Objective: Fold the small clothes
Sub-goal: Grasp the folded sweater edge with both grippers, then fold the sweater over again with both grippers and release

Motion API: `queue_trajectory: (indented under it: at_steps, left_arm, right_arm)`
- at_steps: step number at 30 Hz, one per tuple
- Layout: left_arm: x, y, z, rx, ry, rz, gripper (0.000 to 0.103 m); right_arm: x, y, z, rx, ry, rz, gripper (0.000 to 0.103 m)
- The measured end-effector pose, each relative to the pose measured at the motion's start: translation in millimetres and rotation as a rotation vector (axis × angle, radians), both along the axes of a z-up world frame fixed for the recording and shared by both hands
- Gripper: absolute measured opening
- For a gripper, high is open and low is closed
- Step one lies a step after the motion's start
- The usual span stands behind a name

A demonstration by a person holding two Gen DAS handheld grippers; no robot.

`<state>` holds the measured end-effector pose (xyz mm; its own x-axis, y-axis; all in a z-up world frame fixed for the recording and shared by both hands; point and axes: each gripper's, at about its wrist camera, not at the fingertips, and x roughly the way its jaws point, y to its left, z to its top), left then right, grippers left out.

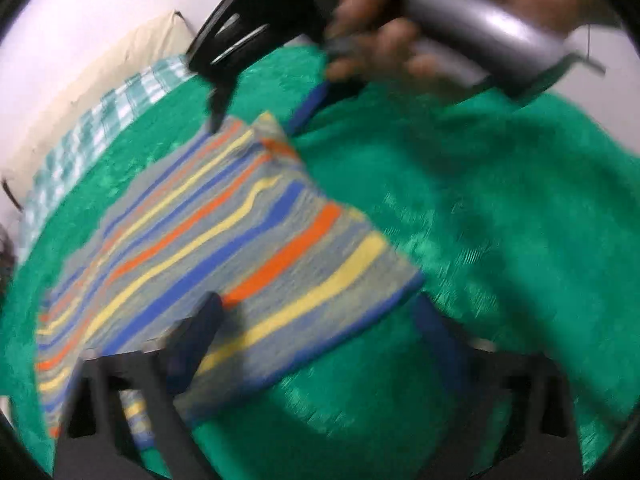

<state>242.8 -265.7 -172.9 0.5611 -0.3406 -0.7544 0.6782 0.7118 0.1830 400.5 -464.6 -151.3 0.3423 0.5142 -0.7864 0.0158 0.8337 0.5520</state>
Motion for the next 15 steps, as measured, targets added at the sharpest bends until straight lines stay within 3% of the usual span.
queue_trajectory:
  at_steps: [1, 2, 3, 4, 6, 10, 15]
  left_arm:
    - [9, 4, 0, -0.040, 0.037, -0.003, 0.043]
    - [15, 6, 0, -0.059, 0.044, 0.006, 0.009]
    - [20, 10, 1, -0.065, 0.034, 0.027, 0.007]
    - [28, 23, 5, -0.120, 0.053, 0.043, 0.007]
    - [38, 50, 15, -0.226, 0.076, 0.102, 0.006]
    - [50, 131, 39, -0.427, 0.121, 0.276, 0.006]
    - [54, 249, 63, -0.587, 0.122, 0.491, 0.006]
  right_arm:
    - [10, 3, -3, 0.019, 0.000, 0.021, 0.068]
    - [16, 6, -6, 0.030, 0.001, 0.037, 0.054]
    - [23, 10, -9, 0.027, 0.006, 0.056, 0.022]
    - [30, 13, -12, -0.027, 0.009, 0.059, 0.009]
    - [29, 17, -8, -0.030, -0.001, 0.069, 0.010]
    - [24, 32, 31, -0.026, -0.066, 0.123, 0.010]
    - [36, 116, 77, 0.013, -0.134, 0.242, 0.010]
